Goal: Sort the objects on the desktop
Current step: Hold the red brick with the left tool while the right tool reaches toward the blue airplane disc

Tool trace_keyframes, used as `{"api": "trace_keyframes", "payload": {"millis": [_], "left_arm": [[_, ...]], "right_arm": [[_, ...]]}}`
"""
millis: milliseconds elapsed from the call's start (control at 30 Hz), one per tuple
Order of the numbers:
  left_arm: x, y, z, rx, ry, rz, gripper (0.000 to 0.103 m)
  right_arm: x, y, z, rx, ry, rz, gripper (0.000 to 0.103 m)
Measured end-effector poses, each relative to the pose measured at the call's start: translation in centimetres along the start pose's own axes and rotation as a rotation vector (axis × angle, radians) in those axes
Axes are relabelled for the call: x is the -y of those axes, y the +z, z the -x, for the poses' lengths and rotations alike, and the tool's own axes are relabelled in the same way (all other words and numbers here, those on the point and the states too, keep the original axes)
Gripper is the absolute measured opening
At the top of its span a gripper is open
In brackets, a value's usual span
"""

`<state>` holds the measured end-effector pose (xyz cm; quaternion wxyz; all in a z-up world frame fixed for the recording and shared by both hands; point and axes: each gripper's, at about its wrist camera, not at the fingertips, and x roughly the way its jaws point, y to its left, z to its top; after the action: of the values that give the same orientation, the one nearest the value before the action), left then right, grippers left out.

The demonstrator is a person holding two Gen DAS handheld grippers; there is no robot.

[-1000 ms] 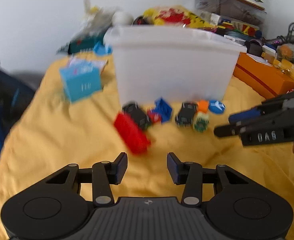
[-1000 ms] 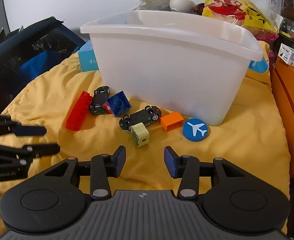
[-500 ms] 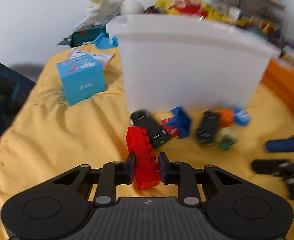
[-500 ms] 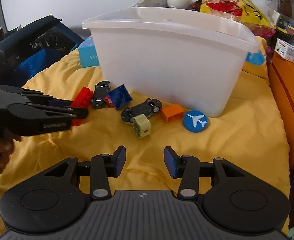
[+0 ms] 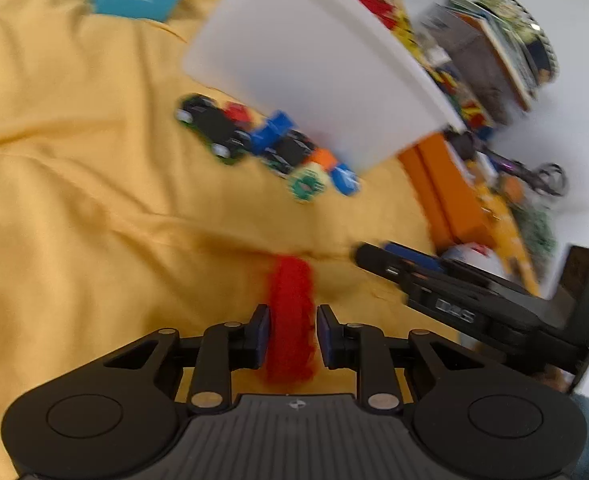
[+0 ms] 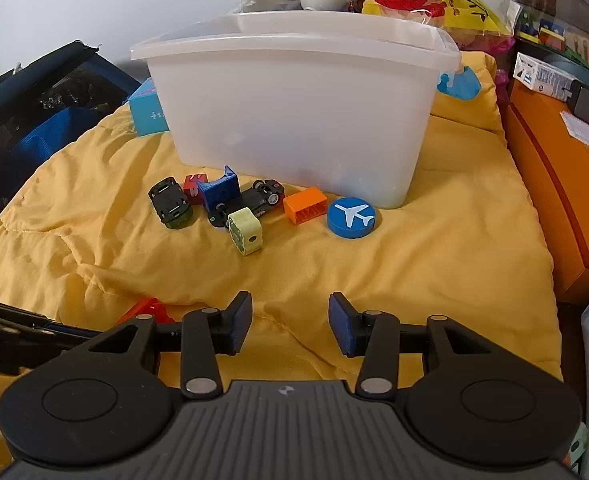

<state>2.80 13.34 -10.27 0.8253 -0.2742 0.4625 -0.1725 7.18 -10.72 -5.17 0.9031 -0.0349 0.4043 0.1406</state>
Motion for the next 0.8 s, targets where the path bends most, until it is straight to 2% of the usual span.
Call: {"api": "trace_keyframes", "payload": {"millis": [67, 167, 267, 333, 467, 567, 633, 700, 800], "left_arm": [[0.2, 0.3, 0.7, 0.046, 0.064, -0.03, 0.03], [1.0, 0.6, 1.8, 0.105, 0.164, -0.127, 0.033], [1.8, 0.7, 2.9, 0.125, 0.189, -0.186, 0.035], [3.4, 0.2, 3.2, 0.134, 0.211, -0.257, 0.044], [5.9, -1.0, 2.0, 0.106, 0.241, -0.382, 0.047], [7.0, -2.0, -0.4, 0.044, 0.309, -0.507, 0.047], [6.8, -2.5, -1.6, 0.002, 0.349, -0.564, 0.045], [6.2, -2.6, -1.9, -0.013, 0.317, -0.538, 0.029], [5.6, -2.4, -1.5, 0.005, 0.309, -0.487, 0.027]], "right_arm": [[0.0, -0.1, 0.1, 0.001, 0.004, 0.006, 0.047], [-0.4, -0.4, 0.1, -0.005, 0.01, 0.025, 0.047], [-0.8, -0.8, 0.1, -0.006, 0.011, 0.052, 0.047], [-1.1, -0.9, 0.3, 0.001, 0.005, 0.078, 0.047], [-1.4, -1.0, 0.5, 0.01, 0.003, 0.108, 0.047], [-1.2, -1.0, 0.4, 0.008, 0.003, 0.11, 0.047], [-1.1, -0.9, 0.3, 0.007, 0.002, 0.111, 0.047], [-1.0, -0.8, 0.2, 0.005, 0.003, 0.111, 0.048], [-0.9, -0.5, -0.2, 0.004, 0.006, 0.119, 0.048]]}}
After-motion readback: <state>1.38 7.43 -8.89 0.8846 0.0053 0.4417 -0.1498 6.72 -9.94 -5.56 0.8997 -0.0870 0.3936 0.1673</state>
